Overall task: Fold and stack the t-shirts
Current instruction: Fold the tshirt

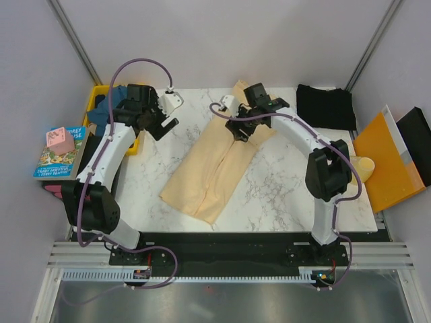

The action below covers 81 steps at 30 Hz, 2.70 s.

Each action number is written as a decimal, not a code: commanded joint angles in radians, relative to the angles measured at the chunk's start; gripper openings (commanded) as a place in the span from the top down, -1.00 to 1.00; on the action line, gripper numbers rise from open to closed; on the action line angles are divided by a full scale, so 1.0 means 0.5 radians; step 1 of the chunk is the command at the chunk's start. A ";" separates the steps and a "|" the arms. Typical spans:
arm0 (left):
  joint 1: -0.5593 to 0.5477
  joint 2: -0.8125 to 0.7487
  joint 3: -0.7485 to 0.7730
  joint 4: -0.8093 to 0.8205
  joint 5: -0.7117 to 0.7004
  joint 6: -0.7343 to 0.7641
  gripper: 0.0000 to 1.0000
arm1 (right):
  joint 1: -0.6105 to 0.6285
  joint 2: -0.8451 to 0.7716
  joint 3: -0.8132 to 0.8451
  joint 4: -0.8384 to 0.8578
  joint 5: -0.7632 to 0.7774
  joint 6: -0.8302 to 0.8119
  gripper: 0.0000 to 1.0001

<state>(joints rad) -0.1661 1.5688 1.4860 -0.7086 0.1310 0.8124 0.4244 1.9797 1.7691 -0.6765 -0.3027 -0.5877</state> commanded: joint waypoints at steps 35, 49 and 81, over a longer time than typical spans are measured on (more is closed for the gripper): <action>0.154 0.035 0.037 0.491 -0.271 -0.244 -0.99 | 0.612 -0.004 -0.859 -0.331 -0.060 -0.466 -0.11; 0.053 0.222 0.090 0.451 0.124 -0.122 -0.99 | 0.412 -0.355 -0.465 -0.353 0.050 -0.334 -0.19; -0.594 1.562 1.078 0.396 1.069 1.390 0.96 | -0.324 -0.327 -0.163 0.491 1.056 0.123 0.10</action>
<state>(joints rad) -0.4500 2.3283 2.0205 -0.4999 0.5449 1.3430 0.2619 1.8366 1.6791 -0.4629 0.2058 -0.5301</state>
